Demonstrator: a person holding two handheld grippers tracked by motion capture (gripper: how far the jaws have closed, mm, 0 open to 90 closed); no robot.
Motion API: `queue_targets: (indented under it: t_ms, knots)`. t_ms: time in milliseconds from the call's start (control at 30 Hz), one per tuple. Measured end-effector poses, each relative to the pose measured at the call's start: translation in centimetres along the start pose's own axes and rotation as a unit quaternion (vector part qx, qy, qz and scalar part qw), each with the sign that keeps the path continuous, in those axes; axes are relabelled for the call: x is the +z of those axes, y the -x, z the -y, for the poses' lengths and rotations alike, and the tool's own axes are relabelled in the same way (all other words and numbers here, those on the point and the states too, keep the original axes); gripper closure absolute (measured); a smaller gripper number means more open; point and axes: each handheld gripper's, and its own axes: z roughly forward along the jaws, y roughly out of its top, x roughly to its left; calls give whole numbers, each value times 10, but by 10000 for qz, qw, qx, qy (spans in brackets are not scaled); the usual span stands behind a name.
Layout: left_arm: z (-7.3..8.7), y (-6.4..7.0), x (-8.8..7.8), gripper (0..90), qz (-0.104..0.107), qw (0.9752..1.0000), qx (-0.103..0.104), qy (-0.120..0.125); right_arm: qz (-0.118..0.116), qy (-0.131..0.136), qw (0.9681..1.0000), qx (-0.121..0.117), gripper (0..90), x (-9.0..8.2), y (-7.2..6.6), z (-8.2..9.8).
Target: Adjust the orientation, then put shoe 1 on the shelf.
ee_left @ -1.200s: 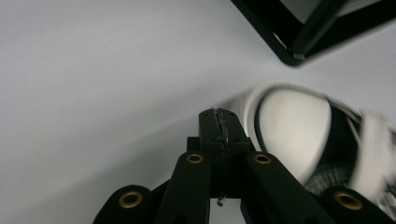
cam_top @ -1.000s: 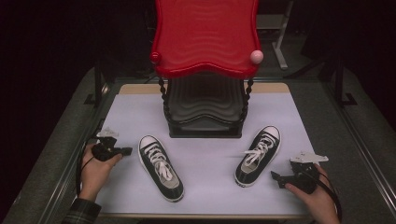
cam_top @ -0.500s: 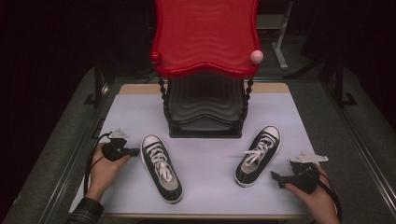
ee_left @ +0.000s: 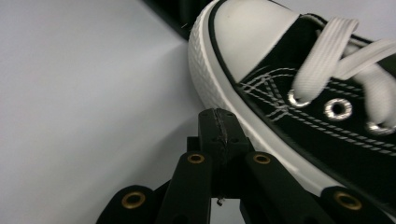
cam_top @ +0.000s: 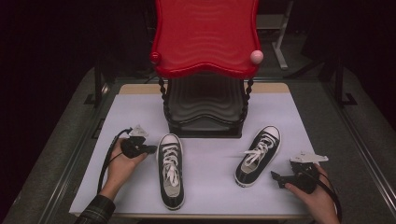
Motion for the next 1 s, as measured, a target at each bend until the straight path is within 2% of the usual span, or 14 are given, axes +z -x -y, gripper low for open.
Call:
queue_targets:
  t_ms: [33, 100, 167, 300, 367, 433, 467, 567, 633, 767, 833, 900, 1000]
  knots:
    - [-4, 3, 2, 900, -15, 10000, 51, -1, 0, -1, 10000, -1, 102, 0, 0, 0]
    - [-9, 6, 5, 900, 113, 9999, 28, 84, 1, -6, 10000, -4, 102, 0, 0, 0]
    - [-13, 8, 7, 900, 60, 9999, 81, 47, 3, -3, 10000, -7, 102, 0, 0, 0]
    - [-9, 6, 5, 900, 167, 9997, -37, 145, -4, -14, 10000, -6, 101, 0, 0, 0]
    - [-6, 6, -1, 896, 87, 9998, 2, 172, -12, -26, 10000, 4, 100, 0, 0, -1]
    - [-4, 6, -9, 829, 81, 9997, 5, 222, 5, -15, 10000, 16, 103, 0, 0, -1]
    - [-2, 6, -15, 804, 134, 9993, -62, 331, 9, -6, 10000, 15, 117, 0, 0, -1]
    - [4, 6, -28, 714, 233, 9988, -111, 418, 63, -25, 9999, 129, 216, -5, 2, -2]
    - [6, 8, -39, 648, 353, 9979, -148, 522, -60, -6, 9998, 174, 256, -10, 3, -4]
    - [10, 16, -56, 545, 467, 9961, -174, 729, -192, 199, 9993, 255, 332, -24, 0, -9]
    - [12, 21, -61, 504, 546, 9956, -147, 754, -279, 336, 9986, 285, 339, -31, -3, -12]
    - [15, 26, -65, 463, 660, 9945, -145, 799, -485, 501, 9968, 401, 335, -40, -8, -18]
    - [19, 33, -70, 419, 795, 9932, -71, 848, -608, 681, 9952, 349, 335, -50, -17, -28]
